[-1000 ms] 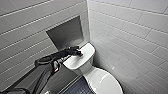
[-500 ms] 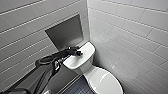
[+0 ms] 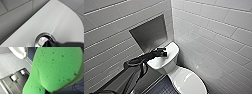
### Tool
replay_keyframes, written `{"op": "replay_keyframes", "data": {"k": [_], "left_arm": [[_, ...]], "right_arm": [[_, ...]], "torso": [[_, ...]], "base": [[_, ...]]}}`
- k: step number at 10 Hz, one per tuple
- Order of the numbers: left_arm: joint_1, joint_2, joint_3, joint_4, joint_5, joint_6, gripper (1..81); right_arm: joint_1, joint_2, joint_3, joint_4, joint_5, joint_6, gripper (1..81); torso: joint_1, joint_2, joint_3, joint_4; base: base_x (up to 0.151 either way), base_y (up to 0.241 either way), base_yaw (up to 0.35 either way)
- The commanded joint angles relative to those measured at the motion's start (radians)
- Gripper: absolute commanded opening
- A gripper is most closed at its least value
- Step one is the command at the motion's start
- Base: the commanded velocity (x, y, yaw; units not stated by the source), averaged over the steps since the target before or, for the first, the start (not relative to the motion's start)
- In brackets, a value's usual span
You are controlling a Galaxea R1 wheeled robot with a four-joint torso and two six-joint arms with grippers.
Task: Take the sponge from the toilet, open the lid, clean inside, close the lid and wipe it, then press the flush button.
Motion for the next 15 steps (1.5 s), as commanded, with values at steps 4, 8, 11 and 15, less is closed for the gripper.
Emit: {"op": "replay_keyframes", "data": {"k": [4, 8, 11, 15], "left_arm": [[-0.056, -0.002, 0.015, 0.038, 0.092, -0.001, 1.0], [-0.154, 0.004, 0.022, 0.024, 0.127, -0.006, 1.0], [-0.246, -0.055, 0.052, -0.094, 0.175, -0.006, 1.0], [-0.302, -0.238, 0.367, -0.219, 0.195, -0.007, 1.0]], "right_arm": [[-0.042, 0.016, 0.025, -0.027, -0.101, -0.002, 1.0], [-0.049, 0.018, 0.008, -0.026, -0.099, -0.002, 1.0], [-0.055, 0.020, 0.005, -0.027, -0.085, -0.002, 1.0], [-0.055, 0.020, 0.005, -0.027, -0.085, -0.002, 1.0]], "torso": [[0.000, 0.000, 0.000, 0.000], [-0.001, 0.000, 0.000, 0.000], [0.000, 0.000, 0.000, 0.000], [0.000, 0.000, 0.000, 0.000]], "base": [[0.000, 0.000, 0.000], [0.000, 0.000, 0.000], [0.000, 0.000, 0.000], [0.000, 0.000, 0.000]]}}
